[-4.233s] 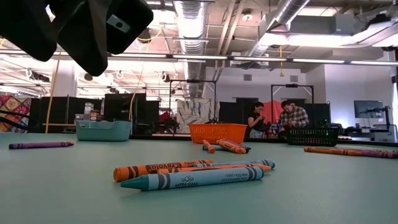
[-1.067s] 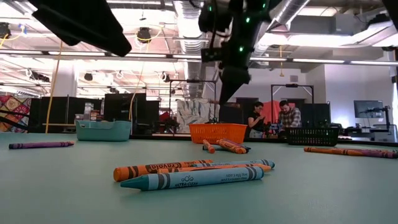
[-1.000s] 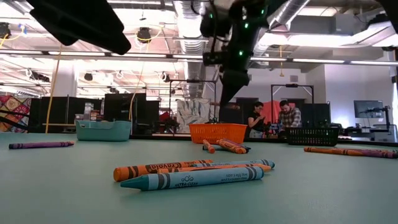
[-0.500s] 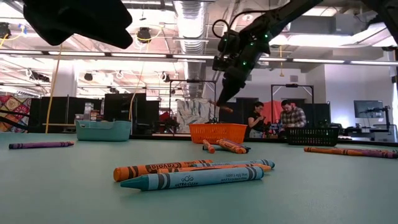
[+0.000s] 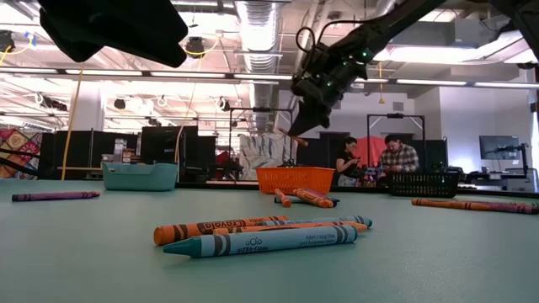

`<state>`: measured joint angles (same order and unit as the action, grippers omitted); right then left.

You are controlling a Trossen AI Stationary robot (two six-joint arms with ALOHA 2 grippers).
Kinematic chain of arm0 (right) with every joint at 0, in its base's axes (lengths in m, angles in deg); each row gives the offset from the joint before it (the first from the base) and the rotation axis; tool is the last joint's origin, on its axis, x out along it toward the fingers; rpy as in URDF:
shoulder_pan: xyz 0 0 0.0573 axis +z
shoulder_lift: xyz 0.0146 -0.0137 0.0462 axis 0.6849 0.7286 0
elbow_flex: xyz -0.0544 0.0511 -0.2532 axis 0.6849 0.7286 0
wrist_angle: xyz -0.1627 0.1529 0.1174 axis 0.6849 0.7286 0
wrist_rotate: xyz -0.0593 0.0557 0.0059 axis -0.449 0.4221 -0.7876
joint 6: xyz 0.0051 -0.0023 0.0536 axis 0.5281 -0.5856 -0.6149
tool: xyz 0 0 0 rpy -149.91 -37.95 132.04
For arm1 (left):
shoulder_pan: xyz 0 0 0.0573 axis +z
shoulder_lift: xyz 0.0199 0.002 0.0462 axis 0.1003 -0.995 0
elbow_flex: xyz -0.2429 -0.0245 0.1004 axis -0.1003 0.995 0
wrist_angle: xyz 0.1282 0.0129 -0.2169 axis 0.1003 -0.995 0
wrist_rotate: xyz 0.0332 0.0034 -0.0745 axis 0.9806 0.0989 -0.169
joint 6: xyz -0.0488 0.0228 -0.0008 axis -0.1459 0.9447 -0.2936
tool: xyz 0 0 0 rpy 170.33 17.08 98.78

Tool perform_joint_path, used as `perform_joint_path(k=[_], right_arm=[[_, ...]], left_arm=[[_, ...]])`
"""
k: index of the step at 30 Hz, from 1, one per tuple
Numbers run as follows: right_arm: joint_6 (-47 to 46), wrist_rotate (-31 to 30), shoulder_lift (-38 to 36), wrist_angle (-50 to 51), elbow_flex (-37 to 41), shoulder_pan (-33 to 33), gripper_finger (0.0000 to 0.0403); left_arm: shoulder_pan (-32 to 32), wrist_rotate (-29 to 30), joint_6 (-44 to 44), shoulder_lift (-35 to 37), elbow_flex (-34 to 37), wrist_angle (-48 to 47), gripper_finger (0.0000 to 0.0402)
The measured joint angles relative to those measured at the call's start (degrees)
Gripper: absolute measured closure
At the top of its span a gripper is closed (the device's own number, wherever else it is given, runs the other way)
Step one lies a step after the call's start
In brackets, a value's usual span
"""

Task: Sort crayons
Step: Put the orange crayon into the orange bin, then put the violet crayon into the black bin

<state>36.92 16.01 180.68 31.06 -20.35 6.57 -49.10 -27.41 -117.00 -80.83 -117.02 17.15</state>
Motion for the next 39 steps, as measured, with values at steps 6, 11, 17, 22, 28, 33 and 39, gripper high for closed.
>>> perform_joint_path(k=[6, 11, 17, 22, 28, 33, 39], right_arm=[[-4.96, -0.01, 0.00, -3.18, 2.71, -1.08, 0.0387], [-5.51, -0.44, 0.00, -4.83, 4.76, -1.53, 0.0363], [-5.66, -0.60, 0.00, -4.83, 5.19, -1.80, 0.0304], [-5.61, -0.54, 0.00, -5.09, 5.19, -1.77, 0.0261], [-1.15, 4.52, 0.00, -1.56, 5.17, 0.06, 0.0242], [6.83, 10.13, 0.00, 6.68, 5.15, 3.87, 0.0241], [18.75, 10.87, 0.00, 21.39, 5.15, 11.88, 0.0241]], left_arm=[[-0.27, 0.00, 0.17, 0.00, 0.00, 0.00, 0.0290], [-0.29, -0.01, 1.08, 0.00, 0.00, 0.00, 0.0290], [-0.29, -0.02, 2.22, 0.00, 0.00, -0.02, 0.0290], [-0.29, -0.02, 2.22, 0.00, 0.00, 0.00, 0.0290], [-0.29, -0.02, 2.20, 0.00, 0.00, -0.02, 0.0290], [-0.29, -0.04, 2.17, 0.00, 0.00, 0.00, 0.0290], [-0.29, -0.04, 2.15, 0.00, 0.00, -0.02, 0.0290]])
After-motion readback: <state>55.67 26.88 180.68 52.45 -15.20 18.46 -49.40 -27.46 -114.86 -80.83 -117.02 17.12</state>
